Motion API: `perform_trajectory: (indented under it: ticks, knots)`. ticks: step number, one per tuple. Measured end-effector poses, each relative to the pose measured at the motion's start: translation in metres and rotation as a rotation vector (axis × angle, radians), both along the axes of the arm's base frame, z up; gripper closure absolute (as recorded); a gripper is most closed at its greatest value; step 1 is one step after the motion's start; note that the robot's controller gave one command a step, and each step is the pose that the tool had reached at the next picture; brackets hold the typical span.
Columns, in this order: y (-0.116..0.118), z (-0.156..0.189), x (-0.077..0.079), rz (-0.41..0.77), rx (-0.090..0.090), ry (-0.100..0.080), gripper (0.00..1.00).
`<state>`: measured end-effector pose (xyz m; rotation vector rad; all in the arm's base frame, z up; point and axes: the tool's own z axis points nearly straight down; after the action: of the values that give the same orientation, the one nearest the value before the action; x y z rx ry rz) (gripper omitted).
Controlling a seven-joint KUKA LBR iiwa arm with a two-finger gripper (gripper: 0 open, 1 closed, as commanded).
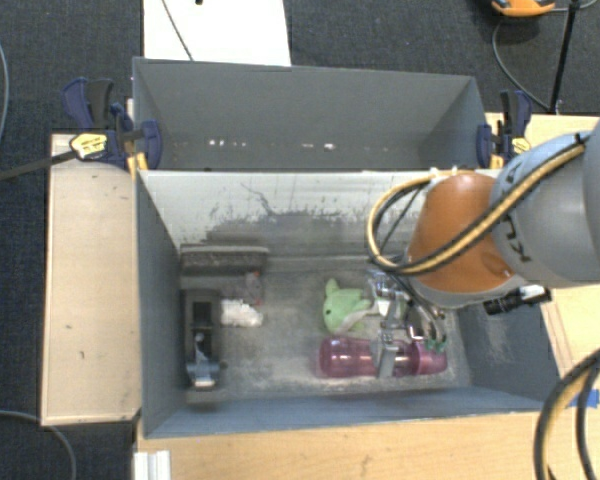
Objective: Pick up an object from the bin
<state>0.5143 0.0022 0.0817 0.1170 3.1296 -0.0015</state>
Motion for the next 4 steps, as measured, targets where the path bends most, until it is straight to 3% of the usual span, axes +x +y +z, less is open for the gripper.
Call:
perform_trajectory:
  ticks: [1,2,3,4]
  knots:
    - [0.003,0.036,0.018,-0.015,0.0,0.001,0.0]
    - [-0.019,-0.003,-0.003,-0.046,0.001,-0.005,1.0]
    - [-0.019,-0.002,-0.001,-0.043,0.0,-0.013,0.0]
    - [-0.019,-0.002,-0.001,-0.043,0.0,-0.013,0.0]
